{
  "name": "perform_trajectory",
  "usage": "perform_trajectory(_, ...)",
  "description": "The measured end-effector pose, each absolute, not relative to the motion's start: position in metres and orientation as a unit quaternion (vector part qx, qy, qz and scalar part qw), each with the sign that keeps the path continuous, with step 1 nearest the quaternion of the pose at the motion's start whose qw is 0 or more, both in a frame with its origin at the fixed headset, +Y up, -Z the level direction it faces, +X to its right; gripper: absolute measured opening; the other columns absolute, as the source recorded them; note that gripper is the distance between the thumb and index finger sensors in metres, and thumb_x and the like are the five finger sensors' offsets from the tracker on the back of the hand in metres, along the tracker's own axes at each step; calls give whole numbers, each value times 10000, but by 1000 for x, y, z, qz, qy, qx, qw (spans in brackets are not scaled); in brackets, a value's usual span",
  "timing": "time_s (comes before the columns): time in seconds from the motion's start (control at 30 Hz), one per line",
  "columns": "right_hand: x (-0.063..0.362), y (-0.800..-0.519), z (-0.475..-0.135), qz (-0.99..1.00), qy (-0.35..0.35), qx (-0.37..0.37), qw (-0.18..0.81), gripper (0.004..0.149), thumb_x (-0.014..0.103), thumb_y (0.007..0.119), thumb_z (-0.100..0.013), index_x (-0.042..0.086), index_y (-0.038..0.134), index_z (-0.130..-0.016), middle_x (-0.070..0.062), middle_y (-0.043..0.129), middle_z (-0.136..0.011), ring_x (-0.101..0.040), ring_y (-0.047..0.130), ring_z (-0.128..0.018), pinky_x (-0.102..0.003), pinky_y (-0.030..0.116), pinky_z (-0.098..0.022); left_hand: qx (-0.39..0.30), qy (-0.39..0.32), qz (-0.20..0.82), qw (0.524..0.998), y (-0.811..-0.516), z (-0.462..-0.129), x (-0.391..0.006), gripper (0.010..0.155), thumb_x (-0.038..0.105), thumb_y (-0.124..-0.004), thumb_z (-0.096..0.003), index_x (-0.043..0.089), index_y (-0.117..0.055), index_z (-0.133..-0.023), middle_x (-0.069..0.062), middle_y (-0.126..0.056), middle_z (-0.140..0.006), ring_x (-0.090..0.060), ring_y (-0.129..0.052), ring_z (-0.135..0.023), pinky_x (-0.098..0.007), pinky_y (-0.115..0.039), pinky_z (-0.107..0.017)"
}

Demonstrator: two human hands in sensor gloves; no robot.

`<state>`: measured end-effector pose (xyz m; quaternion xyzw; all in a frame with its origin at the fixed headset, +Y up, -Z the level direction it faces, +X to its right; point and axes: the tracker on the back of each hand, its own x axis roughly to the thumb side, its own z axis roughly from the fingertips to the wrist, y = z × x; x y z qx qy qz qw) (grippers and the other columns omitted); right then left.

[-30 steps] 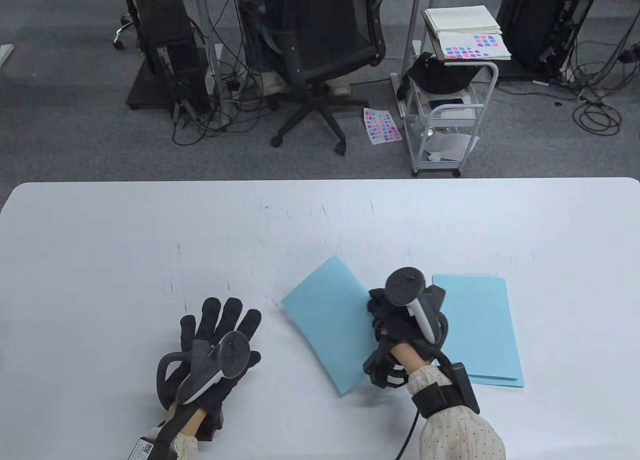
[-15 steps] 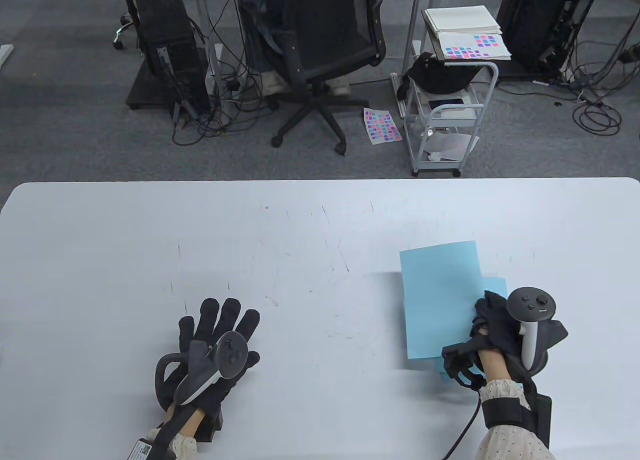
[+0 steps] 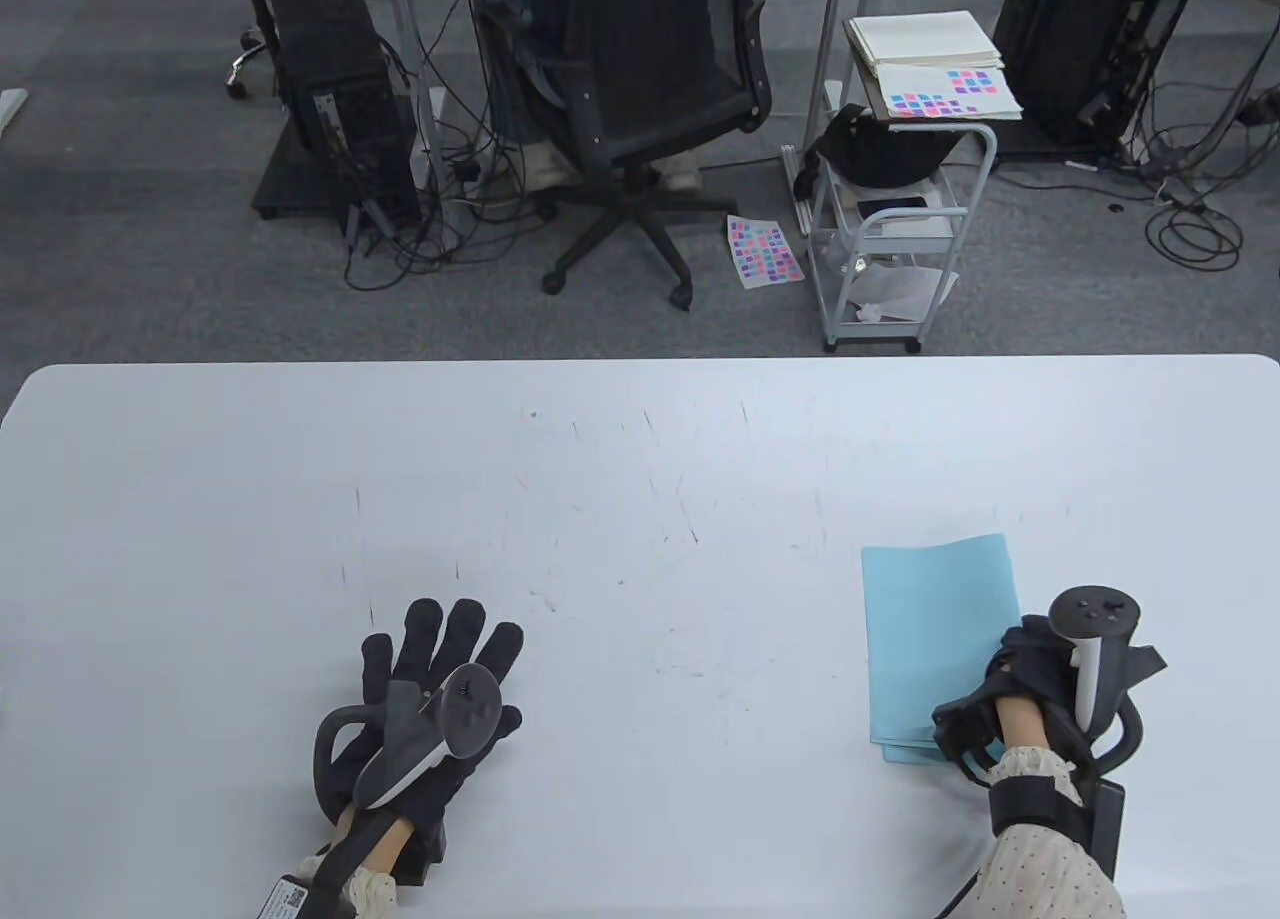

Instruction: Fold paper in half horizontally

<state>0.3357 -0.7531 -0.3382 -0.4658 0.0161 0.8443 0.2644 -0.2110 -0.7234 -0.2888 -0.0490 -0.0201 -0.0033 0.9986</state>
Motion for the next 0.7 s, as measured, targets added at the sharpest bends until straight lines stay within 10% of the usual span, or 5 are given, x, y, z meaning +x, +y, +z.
perform_trajectory(0.2, 316, -743, -340, 880, 32, -418, 222, 660, 355, 705, -486, 233, 433, -1074, -73, 497, -1120, -437, 340, -1044, -678, 246, -729, -50, -26, -5, 998, -724, -288, -207, 749, 633, -646, -353, 619, -279, -1006, 209, -181, -1204, -205, -135, -1171, -598, -245, -870)
perform_trajectory(0.7, 194, -725, -329, 964, 32, -155, 213, 647, 378, 713, -483, 255, 473, -1070, -68, 470, -1141, -435, 288, -1056, -690, 200, -720, -60, -40, -9, 997, -728, -286, -192, 754, 637, -640, -356, 623, -258, -1005, 213, -160, -1203, -201, -117, -1171, -597, -230, -874)
